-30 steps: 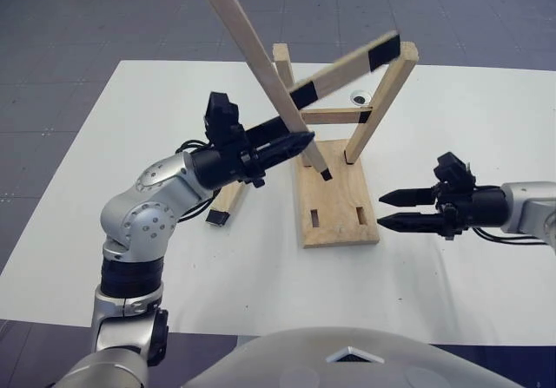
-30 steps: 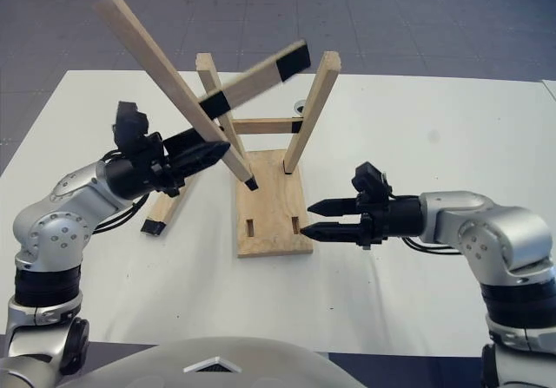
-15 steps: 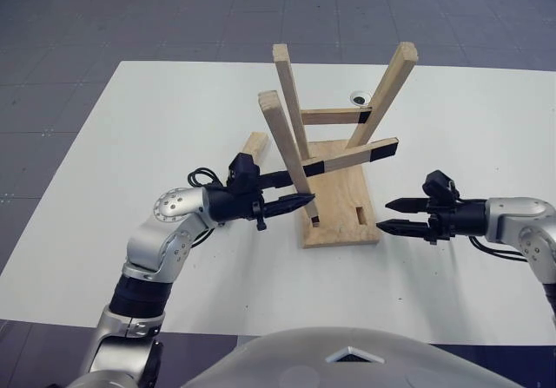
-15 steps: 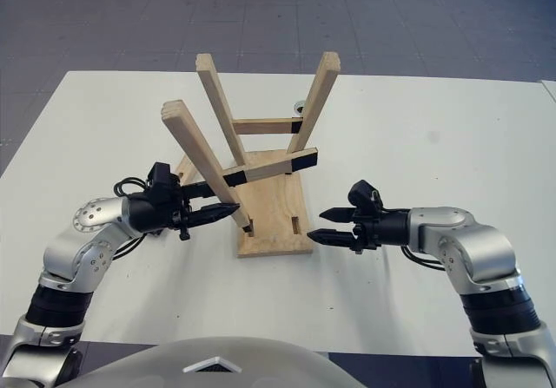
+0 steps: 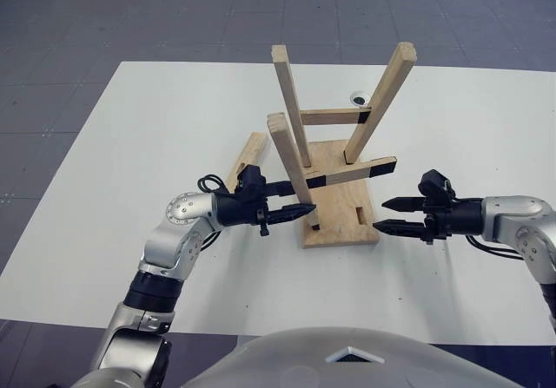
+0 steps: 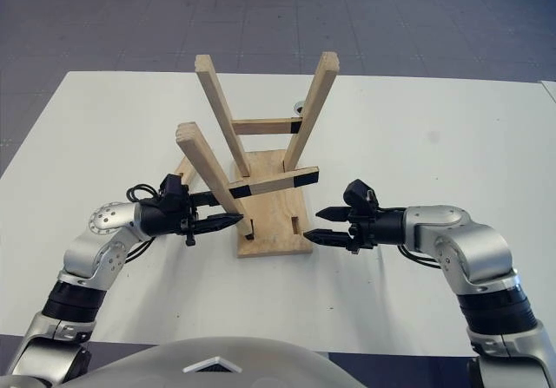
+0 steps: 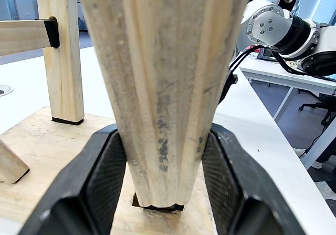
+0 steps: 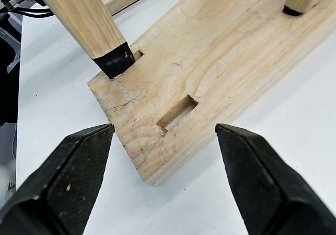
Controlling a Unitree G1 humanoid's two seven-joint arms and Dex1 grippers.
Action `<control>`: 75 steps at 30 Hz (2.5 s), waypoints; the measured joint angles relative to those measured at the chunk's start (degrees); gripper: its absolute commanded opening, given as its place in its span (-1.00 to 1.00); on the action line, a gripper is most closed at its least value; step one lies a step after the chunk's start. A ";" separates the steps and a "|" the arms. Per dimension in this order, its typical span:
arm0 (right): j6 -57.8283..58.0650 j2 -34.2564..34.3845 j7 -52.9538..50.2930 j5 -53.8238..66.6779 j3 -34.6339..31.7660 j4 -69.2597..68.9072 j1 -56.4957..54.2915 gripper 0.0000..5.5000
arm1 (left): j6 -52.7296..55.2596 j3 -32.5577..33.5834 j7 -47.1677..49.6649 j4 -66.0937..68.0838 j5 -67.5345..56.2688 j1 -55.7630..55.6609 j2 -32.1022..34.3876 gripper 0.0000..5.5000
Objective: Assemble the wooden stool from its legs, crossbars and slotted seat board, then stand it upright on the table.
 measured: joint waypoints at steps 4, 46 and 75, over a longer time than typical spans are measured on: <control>0.34 0.00 -0.09 0.00 0.00 -0.61 0.91 0.29 | 0.03 -0.01 -0.70 0.92 0.25 -0.91 0.02 -0.25; 0.08 1.79 -4.46 -1.68 0.08 -1.59 3.29 0.29 | -16.52 -12.30 0.61 -1.26 15.06 -5.42 10.39 -0.26; 0.27 2.05 -6.15 -3.03 -0.15 -3.24 5.97 0.29 | -14.79 5.38 -1.59 -6.93 4.15 10.82 16.86 0.52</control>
